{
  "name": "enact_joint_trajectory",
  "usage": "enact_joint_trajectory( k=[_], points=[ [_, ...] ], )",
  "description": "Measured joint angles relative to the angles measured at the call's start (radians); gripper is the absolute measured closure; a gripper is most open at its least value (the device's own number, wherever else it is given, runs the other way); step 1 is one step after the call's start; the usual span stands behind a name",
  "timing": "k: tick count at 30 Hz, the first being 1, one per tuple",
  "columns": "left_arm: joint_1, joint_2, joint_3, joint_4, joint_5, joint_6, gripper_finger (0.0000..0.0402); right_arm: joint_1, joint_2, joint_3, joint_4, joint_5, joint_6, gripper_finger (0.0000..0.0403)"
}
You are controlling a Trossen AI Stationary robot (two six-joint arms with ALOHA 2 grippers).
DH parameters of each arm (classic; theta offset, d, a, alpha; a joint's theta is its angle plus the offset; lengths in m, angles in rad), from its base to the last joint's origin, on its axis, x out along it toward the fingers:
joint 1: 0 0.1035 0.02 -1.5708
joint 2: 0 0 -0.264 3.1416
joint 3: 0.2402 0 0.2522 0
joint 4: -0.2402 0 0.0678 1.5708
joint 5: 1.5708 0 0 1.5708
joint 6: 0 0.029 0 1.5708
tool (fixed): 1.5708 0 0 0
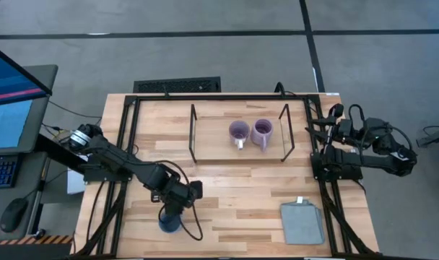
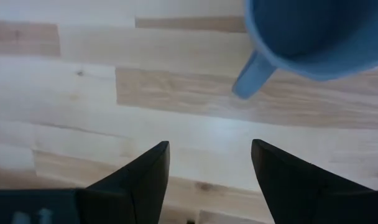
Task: Stack small to large cups/mugs on shelf
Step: Put the blue mug on the shelf
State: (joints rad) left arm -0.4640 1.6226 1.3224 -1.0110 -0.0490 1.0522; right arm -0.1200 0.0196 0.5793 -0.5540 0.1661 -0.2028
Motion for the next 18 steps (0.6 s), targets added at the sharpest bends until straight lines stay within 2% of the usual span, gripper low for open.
enact_joint_trajectory(
  k=[8,14,18],
  points=[
    [-0.035,0.0,-0.002,0.007,0.042,0.044,0.0182,0.0,0.0,0.0,0.0,0.0,-0.002,0.0248],
    [-0.042,0.012,-0.002,0.007,0.009,0.044,0.0182,0.0,0.0,0.0,0.0,-0.001,-0.003,0.025],
    [-0.041,0.076,-0.004,-0.071,-0.058,0.094,0.0182,0.0,0.0,0.0,0.0,-0.004,-0.003,0.025]
  ],
)
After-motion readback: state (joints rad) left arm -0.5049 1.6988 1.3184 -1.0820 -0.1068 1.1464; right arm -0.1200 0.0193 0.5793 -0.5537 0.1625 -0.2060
